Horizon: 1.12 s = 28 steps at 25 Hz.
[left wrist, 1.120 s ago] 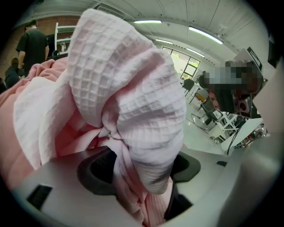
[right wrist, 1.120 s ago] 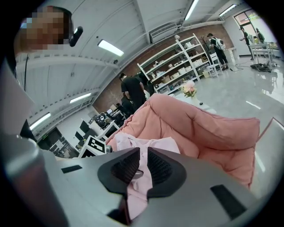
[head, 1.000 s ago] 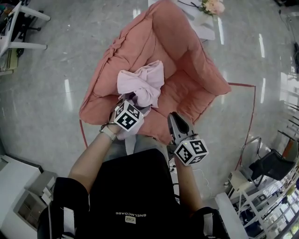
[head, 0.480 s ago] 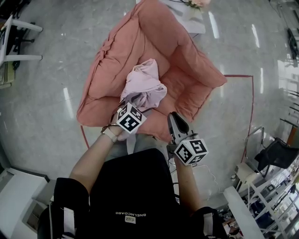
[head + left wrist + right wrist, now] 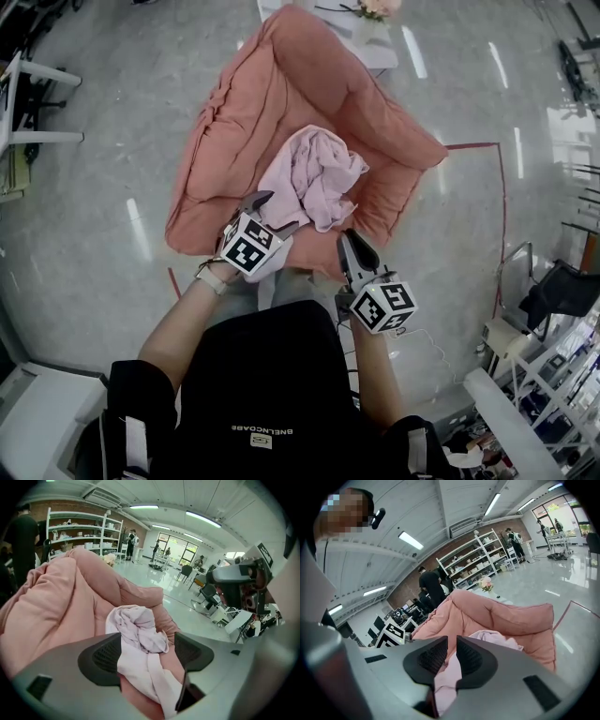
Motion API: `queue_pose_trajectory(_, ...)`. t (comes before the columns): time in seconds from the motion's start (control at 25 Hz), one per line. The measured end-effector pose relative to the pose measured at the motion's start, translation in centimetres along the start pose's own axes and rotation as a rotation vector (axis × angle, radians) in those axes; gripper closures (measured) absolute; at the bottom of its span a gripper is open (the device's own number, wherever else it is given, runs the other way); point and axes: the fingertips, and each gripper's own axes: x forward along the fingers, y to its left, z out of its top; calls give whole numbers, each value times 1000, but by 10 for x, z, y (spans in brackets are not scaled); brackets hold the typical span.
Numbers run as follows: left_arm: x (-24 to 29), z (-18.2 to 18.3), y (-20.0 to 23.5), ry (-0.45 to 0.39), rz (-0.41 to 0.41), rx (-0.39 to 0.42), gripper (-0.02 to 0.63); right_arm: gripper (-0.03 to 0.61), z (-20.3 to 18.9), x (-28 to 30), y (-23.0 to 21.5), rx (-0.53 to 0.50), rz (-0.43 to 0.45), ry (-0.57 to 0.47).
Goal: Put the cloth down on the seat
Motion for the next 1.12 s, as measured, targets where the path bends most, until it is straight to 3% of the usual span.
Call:
queue_pose_trajectory(0.52, -129, 36, -30, -219, -43, 80, 273, 511, 2, -31, 81, -53, -24, -121)
queue_pose_trajectory(0.84, -221, 45, -29, -366, 15, 121, 275, 511, 24, -40, 159, -171, 28, -222)
queue_pose_trajectory(1.12, -301, 42, -25, -512, 84, 101, 275, 511, 36, -43, 229, -263, 123, -281)
